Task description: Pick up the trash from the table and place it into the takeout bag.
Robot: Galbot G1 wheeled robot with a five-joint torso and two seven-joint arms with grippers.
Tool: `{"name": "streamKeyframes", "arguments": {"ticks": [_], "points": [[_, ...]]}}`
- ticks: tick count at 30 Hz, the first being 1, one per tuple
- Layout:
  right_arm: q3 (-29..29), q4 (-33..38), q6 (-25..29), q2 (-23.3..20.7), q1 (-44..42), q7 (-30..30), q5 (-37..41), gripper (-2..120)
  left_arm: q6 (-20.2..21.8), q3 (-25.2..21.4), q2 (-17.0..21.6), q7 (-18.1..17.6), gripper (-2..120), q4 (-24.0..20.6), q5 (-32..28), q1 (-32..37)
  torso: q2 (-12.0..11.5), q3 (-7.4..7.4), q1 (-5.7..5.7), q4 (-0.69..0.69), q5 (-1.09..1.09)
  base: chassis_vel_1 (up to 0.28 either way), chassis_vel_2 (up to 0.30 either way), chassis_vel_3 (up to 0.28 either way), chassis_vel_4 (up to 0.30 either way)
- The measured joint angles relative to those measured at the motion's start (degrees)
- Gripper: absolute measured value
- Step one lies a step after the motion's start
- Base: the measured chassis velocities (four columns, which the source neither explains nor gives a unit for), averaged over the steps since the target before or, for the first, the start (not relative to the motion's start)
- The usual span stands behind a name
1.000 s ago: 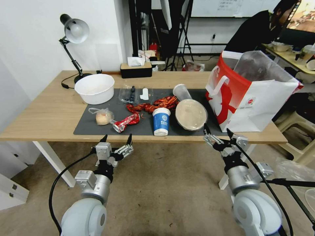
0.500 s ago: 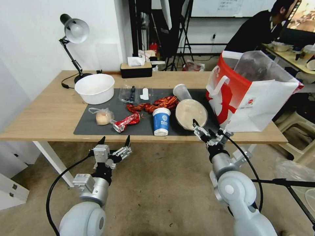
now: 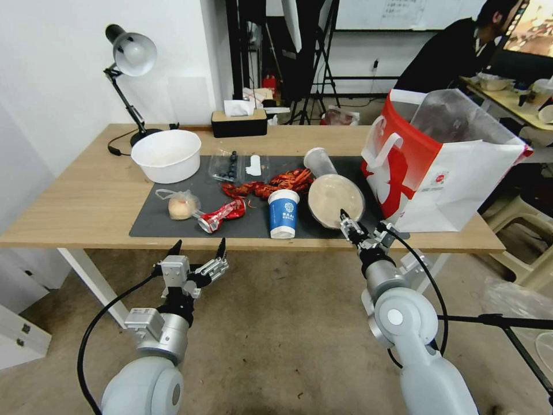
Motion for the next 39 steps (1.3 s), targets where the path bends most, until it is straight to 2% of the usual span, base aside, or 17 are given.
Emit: {"name": "streamKeyframes", "arguments": {"ticks": [1, 3, 4, 7, 9, 12, 22, 29, 32, 35, 36, 37, 39], "points": [[0.0, 0.0, 0.0, 0.0, 0.0, 0.0, 0.0, 42, 0.0, 0.0, 0.0, 0.0, 100, 0.0, 0.0, 0.0, 0.0, 0.0, 0.0, 0.0, 0.0, 0.0, 0.0, 0.0, 0.0], [0.07, -0.09, 0.0, 0.07, 0.04, 0.33, 0.01, 30, -0.4, 0.08, 0.01, 0.23, 100, 0.32, 0.01, -0.13, 0.0, 0.0, 0.0, 0.0, 0.0, 0.0, 0.0, 0.0, 0.0], [0.07, -0.09, 0.0, 0.07, 0.04, 0.33, 0.01, 30, -0.4, 0.08, 0.01, 0.23, 100, 0.32, 0.01, -0.13, 0.0, 0.0, 0.0, 0.0, 0.0, 0.0, 0.0, 0.0, 0.0], [0.37, -0.1, 0.06, 0.34, -0.1, 0.69, -0.01, 15, -0.62, 0.18, 0.1, 0.4, 100, 0.58, 0.04, -0.25, 0.0, 0.0, 0.0, 0.0, 0.0, 0.0, 0.0, 0.0, 0.0], [0.46, -0.07, 0.1, 0.42, -0.21, 0.76, -0.06, 12, -0.73, 0.21, 0.15, 0.43, 100, 0.68, 0.04, -0.3, 0.0, 0.0, 0.0, 0.0, 0.0, 0.0, 0.0, 0.0, 0.0], [0.66, 0.16, 0.32, 0.64, -0.59, 0.85, -0.3, 1, -1.0, 0.28, 0.29, 0.53, 100, 0.99, 0.04, -0.39, 0.0, 0.0, -0.01, 0.01, 0.0, 0.0, 0.0, 0.0, 0.0], [1.74, 1.25, 1.1, 1.03, -1.53, 0.55, -0.73, 0, -1.66, 0.32, 0.5, 0.61, 100, 1.53, 0.04, -0.46, 0.01, 0.0, -0.01, 0.0, 0.0, 0.0, 0.0, 0.0, 0.0], [3.86, 5.05, 3.97, 0.42, -2.8, -4.39, 0.73, 0, -2.19, 0.29, 0.76, 0.64, 100, 1.76, 0.04, -0.42, 0.01, 0.0, -0.01, -0.01, 0.0, 0.0, 0.0, 0.0, 0.0], [6.55, 11.6, 5.9, -1.89, -3.26, -10.99, 4.38, 0, -2.39, 0.3, 0.9, 0.64, 100, 1.76, 0.0, -0.42, 0.01, 0.0, -0.01, 0.0, 0.0, 0.0, 0.0, 0.0, 0.0], [8.78, 15.42, 6.87, -4.16, -1.76, -13.2, 5.35, 0, -2.5, 0.31, 0.93, 0.65, 100, 1.74, -0.01, -0.35, 0.01, 0.0, -0.01, -0.01, 0.0, 0.0, 0.0, 0.0, 0.0], [10.64, 16.96, 7.22, -6.17, 0.22, -13.21, 5.44, 0, -2.6, 0.32, 0.95, 0.65, 100, 1.64, -0.01, -0.28, 0.01, 0.0, -0.01, -0.01, 0.01, 0.0, 0.0, 0.0, 0.0], [10.64, 16.96, 7.22, -6.17, 0.22, -13.21, 5.44, 0, -2.6, 0.32, 0.95, 0.65, 100, 1.64, -0.01, -0.28, 0.01, 0.0, -0.01, -0.01, 0.01, 0.0, 0.0, 0.0, 0.0], [14.21, 16.67, 7.79, -10.85, 5.3, -11.48, 2.26, 0, -2.89, 0.34, 0.91, 0.76, 100, 1.45, 0.0, -0.09, 0.01, 0.0, -0.01, 0.01, 0.0, 0.0, 0.0, 0.0, 0.0]]}}
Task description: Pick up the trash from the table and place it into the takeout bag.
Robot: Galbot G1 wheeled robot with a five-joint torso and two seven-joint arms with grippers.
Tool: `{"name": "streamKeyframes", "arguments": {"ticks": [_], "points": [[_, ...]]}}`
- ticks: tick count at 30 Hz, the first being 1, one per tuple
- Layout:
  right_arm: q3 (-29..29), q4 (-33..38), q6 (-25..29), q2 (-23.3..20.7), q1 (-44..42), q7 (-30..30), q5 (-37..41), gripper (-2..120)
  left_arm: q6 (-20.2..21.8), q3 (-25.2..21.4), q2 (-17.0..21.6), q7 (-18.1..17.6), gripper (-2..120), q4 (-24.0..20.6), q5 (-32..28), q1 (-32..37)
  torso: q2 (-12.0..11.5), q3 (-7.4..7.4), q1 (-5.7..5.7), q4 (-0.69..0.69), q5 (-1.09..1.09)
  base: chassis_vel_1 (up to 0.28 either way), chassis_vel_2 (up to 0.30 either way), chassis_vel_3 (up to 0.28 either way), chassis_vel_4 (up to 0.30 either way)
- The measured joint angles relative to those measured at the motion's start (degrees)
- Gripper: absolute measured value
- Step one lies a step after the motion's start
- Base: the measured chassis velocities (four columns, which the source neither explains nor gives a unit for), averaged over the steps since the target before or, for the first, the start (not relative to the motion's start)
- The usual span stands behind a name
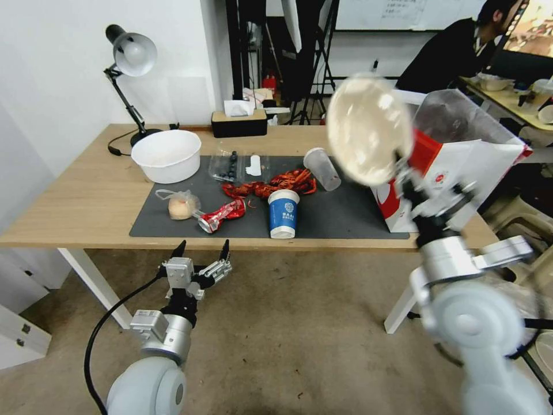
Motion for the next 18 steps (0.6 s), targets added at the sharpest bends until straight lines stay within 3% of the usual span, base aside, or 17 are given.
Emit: {"name": "streamKeyframes", "arguments": {"ticks": [9, 18], "points": [[4.42, -11.06, -0.05, -7.55, 7.38, 3.61, -12.81, 0, -0.62, 0.34, -0.55, 0.33, 100, -0.02, 0.39, 0.35, -0.01, 0.01, 0.01, -0.02, 0.02, 0.0, 0.0, 0.0, 0.0], [2.94, -18.41, -1.11, -10.5, 11.3, 6.45, -19.09, 0, -0.77, 0.61, -1.2, 0.73, 100, 0.01, 0.85, 0.38, -0.01, 0.01, 0.01, 0.0, -0.01, 0.0, 0.0, 0.0, 0.0]]}}
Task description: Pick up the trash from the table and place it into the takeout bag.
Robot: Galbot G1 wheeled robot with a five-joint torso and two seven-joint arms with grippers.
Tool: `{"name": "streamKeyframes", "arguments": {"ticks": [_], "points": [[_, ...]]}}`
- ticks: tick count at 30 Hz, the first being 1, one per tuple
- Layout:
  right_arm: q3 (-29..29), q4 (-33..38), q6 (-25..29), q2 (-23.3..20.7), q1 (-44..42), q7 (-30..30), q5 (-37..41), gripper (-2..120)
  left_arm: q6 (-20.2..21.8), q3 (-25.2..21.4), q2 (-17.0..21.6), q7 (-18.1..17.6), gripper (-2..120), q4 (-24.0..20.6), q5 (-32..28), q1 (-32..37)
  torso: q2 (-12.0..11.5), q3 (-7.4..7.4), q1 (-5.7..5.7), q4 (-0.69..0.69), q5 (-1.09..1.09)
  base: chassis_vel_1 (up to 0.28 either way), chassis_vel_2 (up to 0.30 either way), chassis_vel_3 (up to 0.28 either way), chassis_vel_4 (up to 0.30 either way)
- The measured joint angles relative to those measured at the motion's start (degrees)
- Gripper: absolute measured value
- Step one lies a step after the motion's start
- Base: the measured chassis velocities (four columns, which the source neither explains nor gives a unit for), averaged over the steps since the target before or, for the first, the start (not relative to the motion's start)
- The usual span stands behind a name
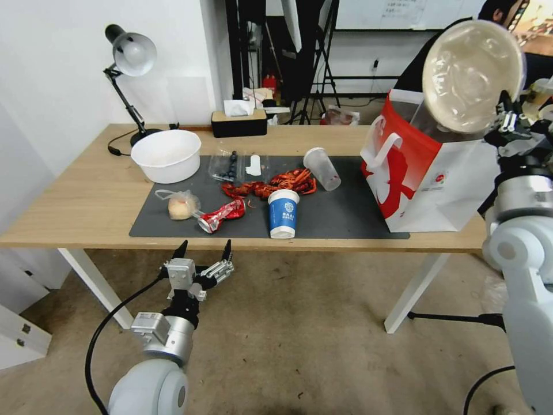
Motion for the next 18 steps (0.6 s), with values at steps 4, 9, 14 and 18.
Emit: {"name": "streamKeyframes", "arguments": {"ticks": [4, 9, 14, 18], "points": [[-0.52, -1.18, -1.67, -0.21, 0.33, 0.96, -0.93, 7, -0.09, 0.06, -0.26, 0.15, 100, 0.18, 0.16, -0.02, 0.0, 0.0, 0.0, -0.01, 0.01, 0.0, 0.0, 0.0, 0.0], [-0.84, -1.61, -2.45, -0.11, 0.53, 1.34, -0.87, 23, -0.13, 0.06, -0.41, 0.21, 100, 0.32, 0.2, -0.13, 0.0, 0.0, 0.0, 0.0, 0.01, 0.0, 0.0, 0.0, 0.0], [-1.05, -1.52, -2.6, -0.18, 0.96, 1.89, 0.53, 41, -0.14, 0.04, -0.44, 0.25, 100, 0.41, 0.2, -0.22, 0.0, 0.0, 0.0, -0.01, 0.0, 0.0, 0.0, 0.0, 0.0], [-0.96, 1.65, -1.93, -0.12, 0.58, 2.18, 8.54, 57, -0.14, -0.02, -0.41, 0.27, 100, 0.44, 0.19, -0.37, 0.0, 0.0, 0.0, 0.0, 0.0, 0.0, 0.0, 0.0, 0.0]]}}
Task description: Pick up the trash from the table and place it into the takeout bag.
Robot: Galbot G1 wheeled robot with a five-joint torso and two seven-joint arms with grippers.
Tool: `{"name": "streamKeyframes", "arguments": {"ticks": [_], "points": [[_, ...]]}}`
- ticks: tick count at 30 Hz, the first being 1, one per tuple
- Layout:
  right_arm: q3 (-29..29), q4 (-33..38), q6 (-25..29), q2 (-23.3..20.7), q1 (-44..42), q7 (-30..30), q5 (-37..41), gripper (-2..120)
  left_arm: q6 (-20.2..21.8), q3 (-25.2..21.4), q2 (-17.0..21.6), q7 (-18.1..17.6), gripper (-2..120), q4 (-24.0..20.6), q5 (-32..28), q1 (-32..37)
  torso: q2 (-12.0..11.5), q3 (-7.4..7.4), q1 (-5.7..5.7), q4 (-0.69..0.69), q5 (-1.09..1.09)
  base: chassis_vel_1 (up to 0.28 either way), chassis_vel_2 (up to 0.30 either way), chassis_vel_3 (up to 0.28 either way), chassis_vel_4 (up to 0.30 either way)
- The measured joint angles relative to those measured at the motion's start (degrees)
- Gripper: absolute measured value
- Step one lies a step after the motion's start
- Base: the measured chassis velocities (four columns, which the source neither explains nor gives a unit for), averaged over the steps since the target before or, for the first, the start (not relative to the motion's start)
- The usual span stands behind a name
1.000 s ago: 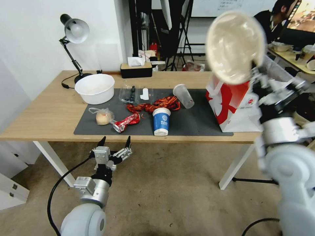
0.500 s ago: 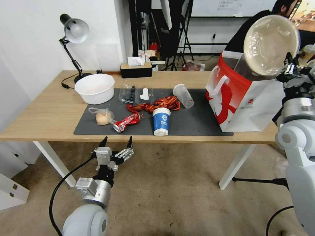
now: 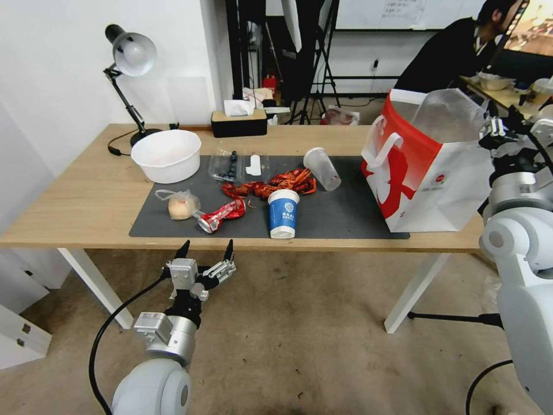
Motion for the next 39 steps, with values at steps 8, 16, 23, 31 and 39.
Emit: {"name": "streamKeyframes", "arguments": {"ticks": [8, 16, 23, 31, 39], "points": [[-0.83, 12.76, -0.53, 1.14, -8.75, -4.1, 10.89, 84, -0.06, -0.21, 0.41, -0.02, 100, 0.17, -0.28, -0.08, 0.0, -0.01, 0.0, -0.01, 0.0, 0.0, 0.0, 0.0, 0.0], [-5.95, 17.77, 0.49, 3.83, -21.25, -5.66, -4.25, 100, -0.42, -0.24, 0.69, -0.11, 100, 0.35, -0.48, -0.14, 0.01, -0.01, -0.01, 0.0, 0.01, 0.0, 0.0, 0.0, 0.0], [-8.6, 15.56, 6.19, 5.57, -29.2, -5.14, -15.74, 100, -0.73, -0.46, 1.06, -0.27, 100, 0.7, -0.82, -0.12, 0.01, -0.01, -0.01, -0.01, 0.0, 0.0, 0.0, 0.0, 0.0], [-12.8, 9.2, 15.86, 8.58, -36.42, -4.19, -25.51, 100, -0.96, -0.48, 1.07, -0.34, 100, 1.36, -1.07, -0.5, 0.01, -0.01, -0.02, -0.01, 0.0, 0.0, 0.0, 0.0, 0.0], [-15.67, 3.96, 20.47, 10.25, -37.84, -2.72, -28.17, 100, -1.39, -0.65, 1.34, -0.41, 100, 2.29, -1.18, -0.68, 0.01, -0.01, -0.01, 0.0, 0.0, 0.0, 0.0, 0.0, 0.0]]}}
